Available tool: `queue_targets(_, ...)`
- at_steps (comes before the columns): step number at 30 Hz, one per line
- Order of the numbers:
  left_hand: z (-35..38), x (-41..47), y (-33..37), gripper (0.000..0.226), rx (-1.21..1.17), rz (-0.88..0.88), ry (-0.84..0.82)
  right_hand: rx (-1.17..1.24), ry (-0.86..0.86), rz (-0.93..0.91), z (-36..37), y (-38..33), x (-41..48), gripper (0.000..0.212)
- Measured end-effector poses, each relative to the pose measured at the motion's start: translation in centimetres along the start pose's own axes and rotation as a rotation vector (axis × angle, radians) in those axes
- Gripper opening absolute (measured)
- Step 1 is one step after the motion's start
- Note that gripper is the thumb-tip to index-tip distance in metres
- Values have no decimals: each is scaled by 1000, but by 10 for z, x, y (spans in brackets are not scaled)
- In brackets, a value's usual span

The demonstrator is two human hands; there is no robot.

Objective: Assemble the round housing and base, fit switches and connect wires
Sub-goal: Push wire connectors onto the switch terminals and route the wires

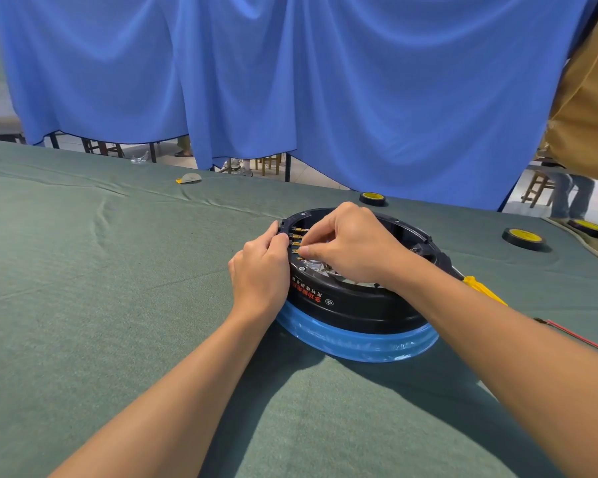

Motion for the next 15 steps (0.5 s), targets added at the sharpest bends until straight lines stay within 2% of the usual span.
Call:
queue_targets(11, 1, -1, 0, 66, -21, 8, 8, -1, -16, 4, 0, -2, -1, 9)
queue_targets(15, 0, -2, 1, 49, -53, 1, -2, -95, 61, -74, -12, 0, -9, 12)
Point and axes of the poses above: each hand's wrist, its own x-axis towards the middle knuckle, its own z-axis out of the palm, y = z × x, the point moved 1 cm from there along x, towards the middle knuckle, and after that the axes turned 5 degrees about z, right-handed, at the moved point
